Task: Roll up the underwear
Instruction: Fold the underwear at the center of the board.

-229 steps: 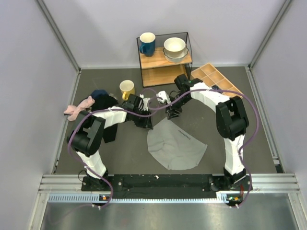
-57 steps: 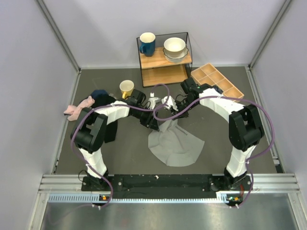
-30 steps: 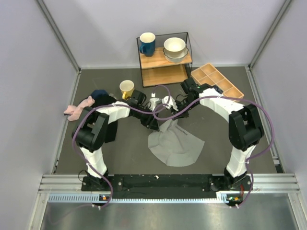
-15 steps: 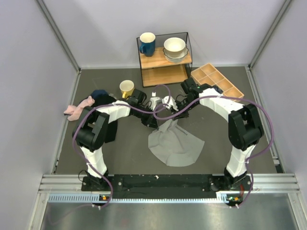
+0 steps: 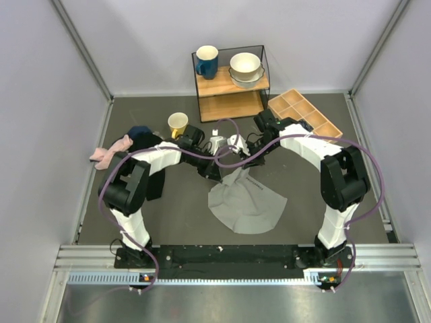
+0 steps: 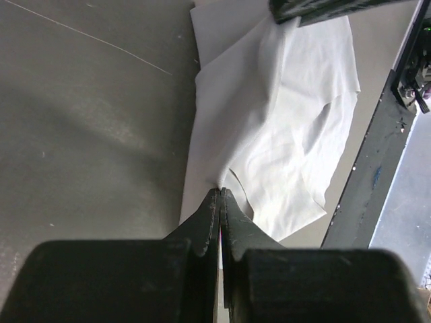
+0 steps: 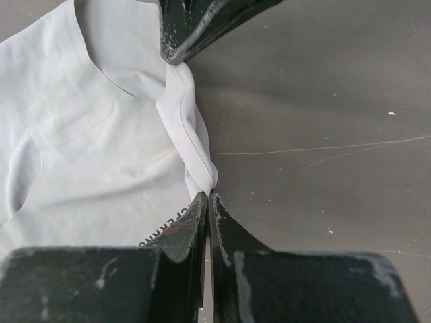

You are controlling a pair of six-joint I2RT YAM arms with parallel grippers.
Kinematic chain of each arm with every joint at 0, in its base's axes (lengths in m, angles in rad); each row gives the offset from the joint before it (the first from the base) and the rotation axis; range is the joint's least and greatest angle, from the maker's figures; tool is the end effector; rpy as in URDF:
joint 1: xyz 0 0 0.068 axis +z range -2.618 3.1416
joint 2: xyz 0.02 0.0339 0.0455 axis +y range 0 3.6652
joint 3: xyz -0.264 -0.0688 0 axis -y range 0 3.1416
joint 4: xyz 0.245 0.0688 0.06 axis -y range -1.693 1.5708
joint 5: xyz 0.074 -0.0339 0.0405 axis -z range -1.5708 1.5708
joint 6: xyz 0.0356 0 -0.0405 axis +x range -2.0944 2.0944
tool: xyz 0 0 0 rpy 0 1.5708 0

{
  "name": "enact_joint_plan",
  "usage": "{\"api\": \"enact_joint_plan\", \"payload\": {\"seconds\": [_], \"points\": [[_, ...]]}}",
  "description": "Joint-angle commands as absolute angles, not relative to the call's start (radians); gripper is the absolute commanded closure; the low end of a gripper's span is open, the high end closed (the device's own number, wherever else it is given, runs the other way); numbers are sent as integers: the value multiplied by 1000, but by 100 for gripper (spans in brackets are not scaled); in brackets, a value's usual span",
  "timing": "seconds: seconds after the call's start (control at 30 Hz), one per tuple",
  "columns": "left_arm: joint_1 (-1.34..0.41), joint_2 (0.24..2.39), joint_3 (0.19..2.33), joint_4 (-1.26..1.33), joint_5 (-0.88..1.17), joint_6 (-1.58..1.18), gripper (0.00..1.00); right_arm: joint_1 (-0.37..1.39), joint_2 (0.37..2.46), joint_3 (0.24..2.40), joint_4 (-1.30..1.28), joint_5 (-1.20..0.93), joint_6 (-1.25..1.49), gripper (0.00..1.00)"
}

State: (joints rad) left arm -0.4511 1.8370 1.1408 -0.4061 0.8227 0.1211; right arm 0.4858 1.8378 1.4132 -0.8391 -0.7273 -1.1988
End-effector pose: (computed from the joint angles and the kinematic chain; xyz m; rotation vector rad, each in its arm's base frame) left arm 0.3128 -0.1805 0.1695 0.9809 2.3874 -1.2053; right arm 0.3144 0.1928 0.2260 -1.9683 1.5583 0.7584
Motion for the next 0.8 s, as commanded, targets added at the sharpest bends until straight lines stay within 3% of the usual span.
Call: {"api": "enact_joint_plan", "payload": {"seconds": [0.0,0.77], "points": [[-453,1715,1114,-400,861,100,100,482,1806,1427,-844,-770,-1177,100],[-689,1585,1063,-265,862,-123,100,417,1533,1171,-862,-756,-1261,100]]}}
